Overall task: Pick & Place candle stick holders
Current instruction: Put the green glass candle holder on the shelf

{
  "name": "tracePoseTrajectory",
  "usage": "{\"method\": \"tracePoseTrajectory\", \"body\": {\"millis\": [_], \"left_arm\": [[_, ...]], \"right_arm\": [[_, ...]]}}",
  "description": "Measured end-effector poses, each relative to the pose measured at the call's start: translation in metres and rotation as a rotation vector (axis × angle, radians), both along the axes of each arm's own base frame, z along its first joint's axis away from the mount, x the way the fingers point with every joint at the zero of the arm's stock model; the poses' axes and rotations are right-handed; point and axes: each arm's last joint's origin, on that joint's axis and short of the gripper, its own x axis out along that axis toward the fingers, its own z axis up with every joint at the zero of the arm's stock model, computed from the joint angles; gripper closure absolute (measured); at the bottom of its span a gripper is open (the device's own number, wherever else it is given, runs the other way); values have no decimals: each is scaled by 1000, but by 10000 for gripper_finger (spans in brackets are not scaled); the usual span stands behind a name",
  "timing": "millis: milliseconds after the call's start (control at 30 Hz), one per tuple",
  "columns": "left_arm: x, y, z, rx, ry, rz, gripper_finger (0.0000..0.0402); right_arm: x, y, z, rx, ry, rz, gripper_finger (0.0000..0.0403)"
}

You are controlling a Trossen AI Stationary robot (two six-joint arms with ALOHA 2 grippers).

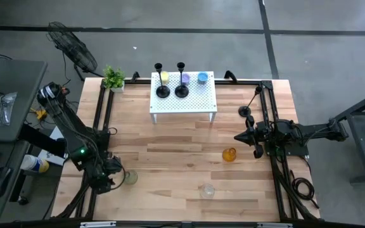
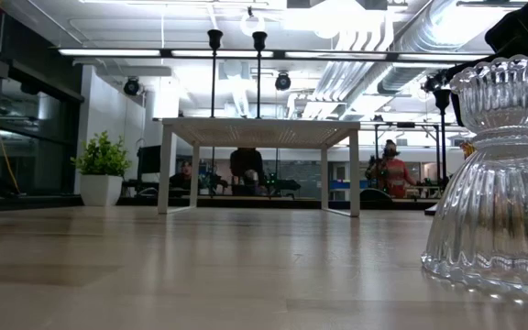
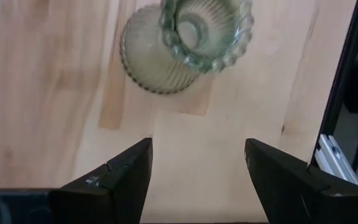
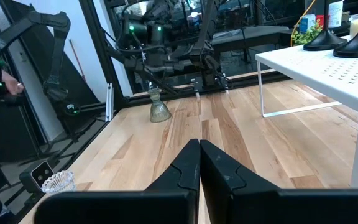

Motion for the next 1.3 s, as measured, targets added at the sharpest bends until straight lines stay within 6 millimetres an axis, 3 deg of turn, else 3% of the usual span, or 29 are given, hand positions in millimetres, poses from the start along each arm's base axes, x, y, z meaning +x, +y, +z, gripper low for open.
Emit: {"method": "tracePoseTrajectory", "body": {"millis": [200, 733, 1300], "left_arm": [[-1, -9, -9, -13, -90, 46, 151], [8, -18, -33, 214, -205, 121, 151], [16, -20, -31, 265, -391, 210, 151]], "right_arm": [[0, 0, 0, 0, 0, 0, 400], [0, 0, 0, 0, 0, 0, 400], [0, 0, 0, 0, 0, 0, 401]]}}
